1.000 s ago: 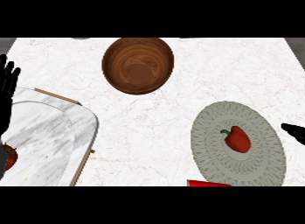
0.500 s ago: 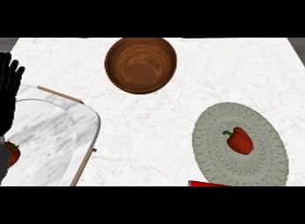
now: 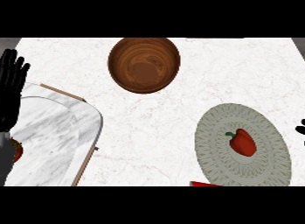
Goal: Pick the bell pepper from the placemat and place it in the bowl
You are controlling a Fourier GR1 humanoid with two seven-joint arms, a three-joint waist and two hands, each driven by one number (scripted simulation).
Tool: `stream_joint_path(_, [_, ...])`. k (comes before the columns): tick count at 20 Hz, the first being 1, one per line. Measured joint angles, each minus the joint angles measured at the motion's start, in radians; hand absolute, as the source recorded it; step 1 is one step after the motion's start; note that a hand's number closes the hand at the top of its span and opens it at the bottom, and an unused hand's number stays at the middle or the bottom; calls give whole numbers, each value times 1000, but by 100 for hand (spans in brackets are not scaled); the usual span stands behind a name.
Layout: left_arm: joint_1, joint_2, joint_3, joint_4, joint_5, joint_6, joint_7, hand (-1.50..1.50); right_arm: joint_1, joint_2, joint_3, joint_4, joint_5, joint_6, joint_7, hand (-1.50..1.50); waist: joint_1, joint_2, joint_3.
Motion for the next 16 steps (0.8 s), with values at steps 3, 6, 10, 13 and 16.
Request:
stream_joint_path(3, [-1,-2,9,17,-2,-15,-10,0,-40,35,55,40,58,-9,-8,-150,4,1,0])
stream_joint_path(6, [-2,5,26,18,3,-31,-6,0,-88,81,116,70,111,-6,8,-150,7,1,0])
stream_joint_path(10, [-20,7,40,26,3,-41,5,0,-148,152,189,144,189,-15,9,-150,8,2,0])
stream_joint_path(13, [-20,-6,37,18,-12,-35,10,0,-199,208,224,201,233,-5,18,-150,7,1,0])
stream_joint_path(16, [8,-14,46,2,-13,-45,1,0,-213,259,253,234,286,-9,28,-150,5,0,0])
